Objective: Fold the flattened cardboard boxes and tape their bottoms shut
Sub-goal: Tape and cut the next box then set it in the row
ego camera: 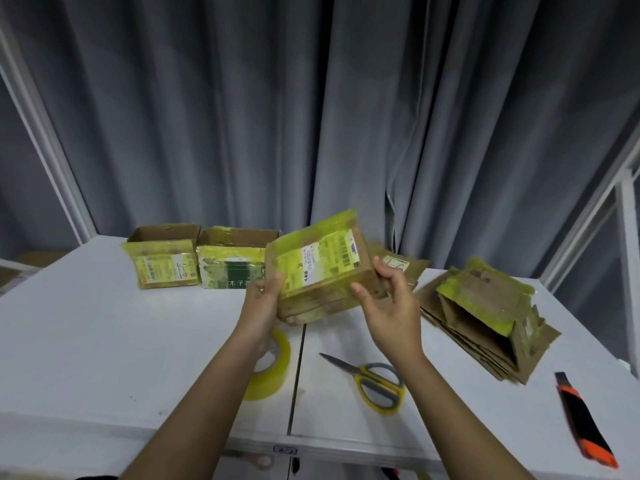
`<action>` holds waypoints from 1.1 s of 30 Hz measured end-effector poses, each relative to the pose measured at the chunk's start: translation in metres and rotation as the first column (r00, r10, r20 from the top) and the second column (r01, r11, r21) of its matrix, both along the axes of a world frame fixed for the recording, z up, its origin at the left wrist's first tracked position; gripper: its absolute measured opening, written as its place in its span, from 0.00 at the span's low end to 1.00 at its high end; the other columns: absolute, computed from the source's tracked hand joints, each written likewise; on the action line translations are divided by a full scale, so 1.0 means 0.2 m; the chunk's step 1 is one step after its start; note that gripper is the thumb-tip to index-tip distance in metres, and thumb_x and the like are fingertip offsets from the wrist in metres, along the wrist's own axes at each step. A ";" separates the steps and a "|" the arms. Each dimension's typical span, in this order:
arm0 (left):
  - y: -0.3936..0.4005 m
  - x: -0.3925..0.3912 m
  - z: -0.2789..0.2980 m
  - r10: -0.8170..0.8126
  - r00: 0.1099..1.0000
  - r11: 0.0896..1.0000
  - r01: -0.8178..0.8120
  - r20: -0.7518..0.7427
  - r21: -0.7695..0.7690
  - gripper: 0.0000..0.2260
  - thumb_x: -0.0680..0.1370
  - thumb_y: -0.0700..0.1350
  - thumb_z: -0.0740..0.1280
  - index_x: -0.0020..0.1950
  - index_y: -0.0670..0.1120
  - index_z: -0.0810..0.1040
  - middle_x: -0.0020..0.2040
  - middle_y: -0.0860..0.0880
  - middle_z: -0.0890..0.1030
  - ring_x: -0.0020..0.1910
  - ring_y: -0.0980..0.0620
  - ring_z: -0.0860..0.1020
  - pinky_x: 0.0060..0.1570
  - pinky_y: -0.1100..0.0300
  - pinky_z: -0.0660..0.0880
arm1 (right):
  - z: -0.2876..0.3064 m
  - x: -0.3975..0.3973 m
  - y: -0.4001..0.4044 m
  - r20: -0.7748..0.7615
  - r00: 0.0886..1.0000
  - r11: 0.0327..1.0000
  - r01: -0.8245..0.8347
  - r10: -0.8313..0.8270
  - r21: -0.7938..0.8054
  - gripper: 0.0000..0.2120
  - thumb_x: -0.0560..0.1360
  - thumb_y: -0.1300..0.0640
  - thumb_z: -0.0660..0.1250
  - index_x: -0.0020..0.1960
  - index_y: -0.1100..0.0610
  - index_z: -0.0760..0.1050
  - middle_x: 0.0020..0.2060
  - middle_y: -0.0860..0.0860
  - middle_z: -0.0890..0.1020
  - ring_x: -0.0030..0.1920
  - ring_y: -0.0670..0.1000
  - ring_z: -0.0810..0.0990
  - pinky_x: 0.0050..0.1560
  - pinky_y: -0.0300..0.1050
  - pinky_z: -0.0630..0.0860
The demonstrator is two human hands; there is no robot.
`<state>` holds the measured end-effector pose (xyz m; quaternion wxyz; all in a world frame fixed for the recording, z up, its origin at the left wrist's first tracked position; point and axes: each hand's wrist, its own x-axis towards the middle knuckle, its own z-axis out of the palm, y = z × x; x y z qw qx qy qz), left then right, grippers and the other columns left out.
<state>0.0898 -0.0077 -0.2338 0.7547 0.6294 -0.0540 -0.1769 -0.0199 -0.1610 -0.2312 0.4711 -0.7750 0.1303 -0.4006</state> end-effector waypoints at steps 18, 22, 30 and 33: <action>-0.17 0.34 -0.23 -0.200 0.844 0.911 -0.027 0.497 0.411 0.14 0.73 0.38 0.72 0.54 0.45 0.70 0.54 0.52 0.79 0.54 0.52 0.79 0.51 0.61 0.75 | -0.23 0.26 -0.31 -0.210 0.978 0.960 0.059 -0.001 0.274 0.16 0.72 0.58 0.73 0.60 0.55 0.77 0.50 0.48 0.83 0.51 0.47 0.82 0.52 0.45 0.79; -0.21 0.58 -0.29 -0.193 0.725 0.766 -0.310 0.661 0.563 0.16 0.76 0.43 0.69 0.62 0.41 0.72 0.59 0.44 0.77 0.59 0.44 0.75 0.55 0.53 0.71 | -0.23 0.41 -0.40 -0.201 0.977 0.978 0.108 -0.071 0.180 0.21 0.74 0.58 0.71 0.66 0.54 0.73 0.53 0.46 0.82 0.55 0.47 0.80 0.57 0.47 0.77; -0.17 1.01 -0.36 -0.483 0.644 0.216 -0.569 0.594 0.793 0.23 0.77 0.42 0.64 0.71 0.43 0.63 0.71 0.42 0.66 0.72 0.43 0.60 0.71 0.45 0.52 | -0.37 0.75 -0.52 -0.162 0.984 0.955 0.115 -0.072 0.274 0.15 0.74 0.54 0.71 0.60 0.49 0.75 0.50 0.45 0.82 0.55 0.51 0.81 0.57 0.56 0.78; -0.13 1.02 -0.38 -0.489 0.474 0.295 -0.700 0.732 0.650 0.18 0.62 0.33 0.72 0.51 0.41 0.78 0.47 0.40 0.80 0.48 0.39 0.77 0.51 0.47 0.70 | -0.43 0.78 -0.51 -0.118 0.991 0.943 0.096 -0.061 0.319 0.15 0.73 0.53 0.72 0.59 0.49 0.76 0.52 0.45 0.83 0.56 0.51 0.80 0.59 0.58 0.76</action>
